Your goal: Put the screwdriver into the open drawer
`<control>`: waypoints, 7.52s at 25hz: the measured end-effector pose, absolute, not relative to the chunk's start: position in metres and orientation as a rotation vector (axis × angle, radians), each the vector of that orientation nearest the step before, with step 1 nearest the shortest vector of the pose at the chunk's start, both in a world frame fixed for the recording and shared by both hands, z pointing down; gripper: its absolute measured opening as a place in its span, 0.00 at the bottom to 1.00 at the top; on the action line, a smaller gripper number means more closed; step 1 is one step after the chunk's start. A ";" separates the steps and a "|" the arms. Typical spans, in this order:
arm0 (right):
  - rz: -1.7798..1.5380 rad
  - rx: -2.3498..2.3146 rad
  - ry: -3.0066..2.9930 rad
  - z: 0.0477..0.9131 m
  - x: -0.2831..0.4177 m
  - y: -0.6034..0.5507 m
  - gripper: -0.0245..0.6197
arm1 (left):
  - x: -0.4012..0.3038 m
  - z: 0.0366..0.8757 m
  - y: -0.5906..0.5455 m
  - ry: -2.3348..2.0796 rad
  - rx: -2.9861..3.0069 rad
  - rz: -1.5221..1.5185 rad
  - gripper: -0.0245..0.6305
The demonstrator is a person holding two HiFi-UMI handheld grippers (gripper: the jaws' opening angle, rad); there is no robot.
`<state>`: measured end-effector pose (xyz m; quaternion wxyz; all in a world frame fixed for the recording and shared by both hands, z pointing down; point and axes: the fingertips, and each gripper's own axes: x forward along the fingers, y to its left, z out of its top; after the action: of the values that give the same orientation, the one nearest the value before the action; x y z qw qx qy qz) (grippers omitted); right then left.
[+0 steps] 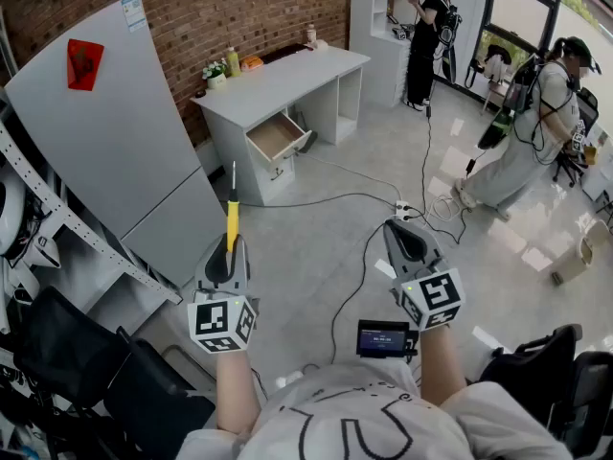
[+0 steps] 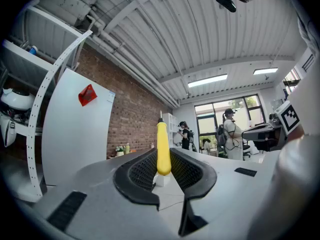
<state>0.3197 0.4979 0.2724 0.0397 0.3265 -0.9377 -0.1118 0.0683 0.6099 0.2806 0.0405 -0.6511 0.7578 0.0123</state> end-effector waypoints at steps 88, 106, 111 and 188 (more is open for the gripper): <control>-0.197 0.962 -2.804 0.332 0.035 -0.046 0.07 | -0.215 0.338 0.055 2.388 -2.145 0.084 0.16; -0.182 0.898 -2.827 0.324 0.001 -0.253 0.07 | -0.236 0.342 -0.146 2.411 -2.132 0.033 0.16; -0.160 0.915 -2.807 0.333 0.000 -0.278 0.07 | -0.249 0.352 -0.173 2.434 -2.131 0.026 0.16; 0.484 1.117 -2.299 0.690 0.038 -0.310 0.07 | -0.270 0.749 -0.279 2.355 -2.843 -0.747 0.16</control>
<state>0.0381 -0.3100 0.6903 0.2668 0.4139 -0.8517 0.1792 -0.2696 -0.2795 0.7494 -0.3075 -0.7182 0.5949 -0.1888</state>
